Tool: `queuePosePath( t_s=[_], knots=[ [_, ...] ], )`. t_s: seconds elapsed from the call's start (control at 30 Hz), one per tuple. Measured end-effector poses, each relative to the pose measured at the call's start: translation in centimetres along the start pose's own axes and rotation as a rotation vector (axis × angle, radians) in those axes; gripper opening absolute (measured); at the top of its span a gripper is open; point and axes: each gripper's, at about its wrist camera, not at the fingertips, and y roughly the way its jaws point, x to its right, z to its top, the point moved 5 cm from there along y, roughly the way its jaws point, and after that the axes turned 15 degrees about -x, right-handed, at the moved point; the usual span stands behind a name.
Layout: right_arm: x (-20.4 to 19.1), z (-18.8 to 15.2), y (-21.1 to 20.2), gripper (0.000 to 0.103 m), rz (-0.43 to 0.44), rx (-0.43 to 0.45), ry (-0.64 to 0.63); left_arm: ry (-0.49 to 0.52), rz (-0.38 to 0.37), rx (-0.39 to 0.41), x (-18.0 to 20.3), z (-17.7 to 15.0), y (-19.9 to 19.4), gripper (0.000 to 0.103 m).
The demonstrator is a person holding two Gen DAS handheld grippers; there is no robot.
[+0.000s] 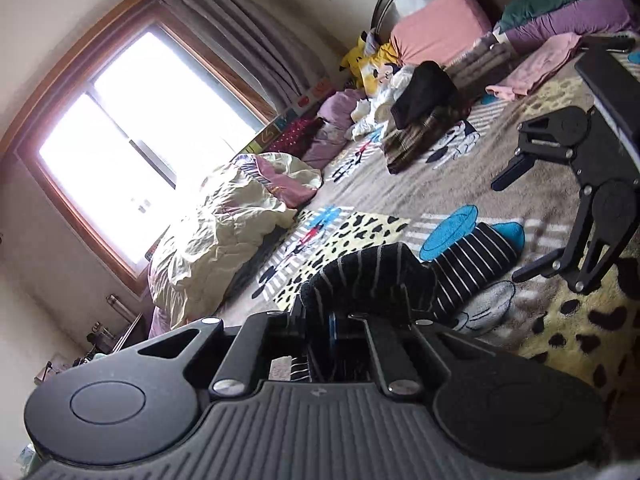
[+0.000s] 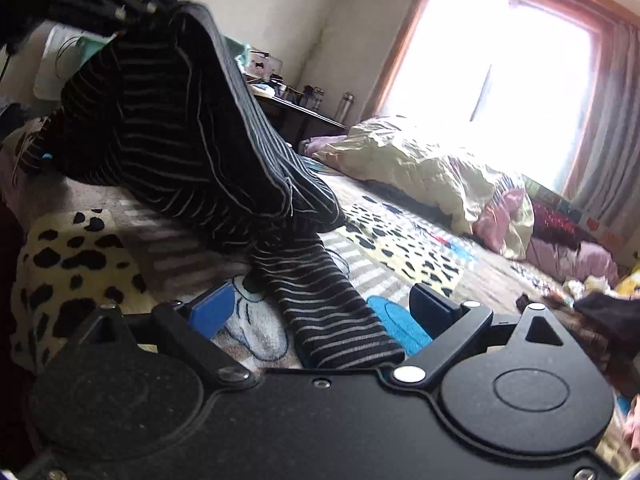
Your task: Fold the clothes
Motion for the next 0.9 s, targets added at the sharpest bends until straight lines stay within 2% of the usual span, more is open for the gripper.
queuePosePath(
  t_s=[0.07,0.13,0.2,0.33,0.43,0.47,0.5,0.53,0.6,0.7,0.8,0.9],
  knots=[
    [-1.1,1.2,0.5,0.096,-0.026,0.011,-0.097,-0.029,-0.002,0.017,-1.1,-0.7,-2.0,0.01],
    [-1.9,2.6,0.9,0.091,-0.042,0.033,-0.165,-0.041,0.007,0.03,-1.6,-1.5,-3.7,0.01],
    [-2.7,4.0,1.4,0.077,-0.059,0.055,-0.234,-0.051,0.018,0.044,-2.2,-2.0,-5.2,0.01],
    [-3.5,6.8,2.1,0.076,-0.085,0.099,-0.33,-0.058,0.048,0.068,-3.0,-2.6,-7.7,0.01],
    [-3.8,8.6,1.9,0.074,-0.068,0.121,-0.367,-0.069,0.054,0.085,-3.4,-2.8,-9.0,0.01],
    [-4.1,9.0,1.9,0.064,-0.039,0.115,-0.369,-0.079,0.051,0.089,-3.5,-2.8,-9.3,0.01],
    [-4.3,9.4,1.9,0.046,-0.01,0.11,-0.371,-0.091,0.05,0.092,-3.7,-3.0,-9.4,0.01],
    [-4.5,9.8,1.9,0.04,0.02,0.104,-0.371,-0.104,0.049,0.095,-3.9,-3.1,-9.6,0.01],
    [-4.8,10.4,1.6,0.01,0.087,0.084,-0.355,-0.13,0.051,0.102,-4.3,-3.2,-9.9,0.01],
    [-4.1,11.5,0.6,0.009,0.116,0.081,-0.293,-0.153,0.07,0.103,-4.9,-3.3,-10.2,0.01],
    [-2.4,12.7,-1.3,0.008,0.069,0.107,-0.255,-0.169,0.097,0.108,-5.9,-3.2,-10.9,0.01],
    [0.7,14.7,-4.5,0.008,-0.017,0.156,-0.228,-0.177,0.144,0.121,-6.9,-2.1,-11.4,0.01]
  ],
)
